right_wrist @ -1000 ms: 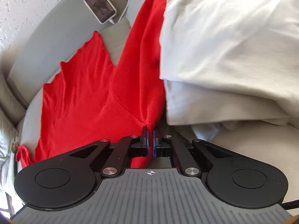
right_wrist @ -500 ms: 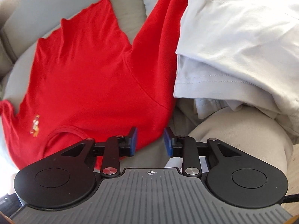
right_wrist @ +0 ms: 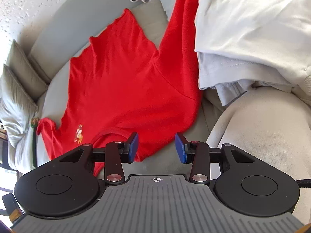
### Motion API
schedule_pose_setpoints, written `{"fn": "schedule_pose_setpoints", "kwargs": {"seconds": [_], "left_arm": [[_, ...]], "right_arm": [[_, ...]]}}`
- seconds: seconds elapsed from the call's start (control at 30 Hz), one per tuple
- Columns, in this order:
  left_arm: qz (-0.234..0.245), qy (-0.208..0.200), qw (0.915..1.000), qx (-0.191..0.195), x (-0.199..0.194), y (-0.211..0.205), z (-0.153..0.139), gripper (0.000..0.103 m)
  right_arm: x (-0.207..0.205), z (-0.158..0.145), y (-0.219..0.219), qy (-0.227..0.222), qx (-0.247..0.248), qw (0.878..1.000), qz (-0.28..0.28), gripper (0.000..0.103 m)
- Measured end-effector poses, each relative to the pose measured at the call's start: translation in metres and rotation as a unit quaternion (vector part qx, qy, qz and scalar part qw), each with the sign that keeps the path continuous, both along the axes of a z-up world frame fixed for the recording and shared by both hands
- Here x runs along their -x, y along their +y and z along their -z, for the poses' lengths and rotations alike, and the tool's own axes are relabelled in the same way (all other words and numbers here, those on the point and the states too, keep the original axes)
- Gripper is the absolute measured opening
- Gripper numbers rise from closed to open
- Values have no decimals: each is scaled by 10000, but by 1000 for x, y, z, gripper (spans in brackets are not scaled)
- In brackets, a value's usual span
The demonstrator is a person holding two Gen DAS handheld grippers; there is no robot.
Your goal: Fold clothes
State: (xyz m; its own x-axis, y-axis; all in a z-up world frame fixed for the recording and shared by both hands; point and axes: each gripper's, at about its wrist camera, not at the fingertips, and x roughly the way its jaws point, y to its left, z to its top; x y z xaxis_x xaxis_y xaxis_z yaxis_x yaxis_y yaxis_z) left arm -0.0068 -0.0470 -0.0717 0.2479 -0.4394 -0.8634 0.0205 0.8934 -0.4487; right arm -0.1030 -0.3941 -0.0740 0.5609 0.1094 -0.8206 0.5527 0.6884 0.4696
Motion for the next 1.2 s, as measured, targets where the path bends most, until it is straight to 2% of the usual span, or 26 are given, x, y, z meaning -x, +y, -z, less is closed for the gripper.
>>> {"fn": "schedule_pose_setpoints", "kwargs": {"seconds": [0.13, 0.23, 0.37, 0.47, 0.63, 0.73, 0.77, 0.87, 0.9, 0.93, 0.97, 1.0, 1.1, 1.2], "left_arm": [[287, -80, 9987, -421, 1, -11, 0, 44], [488, -153, 9973, -534, 1, -19, 0, 43], [662, -721, 9926, -714, -2, -29, -10, 44], [896, -979, 9863, -977, -7, -41, -9, 44], [1486, -1656, 9621, -1577, 0, -64, -13, 41], [1992, -1941, 9379, -2074, 3, -80, -3, 40], [2138, -1979, 9305, -2222, 3, -84, 3, 35], [2246, -2172, 9222, -2279, 6, -81, 8, 15], [2278, -2221, 9201, -2286, 7, -80, 6, 1], [2310, -2216, 9212, -2213, 6, -77, 4, 1], [2328, -2185, 9230, -2147, 5, -76, 1, 1], [2365, -2198, 9225, -2117, 5, -74, -4, 1], [2502, -2317, 9179, -2028, 12, -69, -23, 1], [2666, -2249, 9147, -2040, 18, -66, -28, 1]], "right_arm": [[-2, 5, 3, 35, 11, 9999, -104, 44], [-6, 9, 8, 135, 43, 9993, -356, 44], [-11, 13, 18, 180, 55, 9976, -664, 44], [-18, 14, 24, 133, 116, 9966, -804, 44], [-32, 11, 55, 110, 814, 9861, -1445, 44], [-41, 15, 74, 174, 1376, 9709, -1953, 43], [-45, 20, 77, 294, 1558, 9653, -2075, 43], [-50, 28, 88, 416, 2013, 9495, -2372, 44], [-49, 27, 91, 387, 2117, 9454, -2449, 42], [-47, 27, 93, 340, 2209, 9415, -2520, 35], [-46, 27, 94, 306, 2307, 9386, -2548, 7], [-45, 26, 93, 287, 2339, 9382, -2534, 4], [-40, 16, 87, 263, 2203, 9416, -2532, 3], [-33, 6, 89, 380, 2125, 9370, -2747, 3]]}}
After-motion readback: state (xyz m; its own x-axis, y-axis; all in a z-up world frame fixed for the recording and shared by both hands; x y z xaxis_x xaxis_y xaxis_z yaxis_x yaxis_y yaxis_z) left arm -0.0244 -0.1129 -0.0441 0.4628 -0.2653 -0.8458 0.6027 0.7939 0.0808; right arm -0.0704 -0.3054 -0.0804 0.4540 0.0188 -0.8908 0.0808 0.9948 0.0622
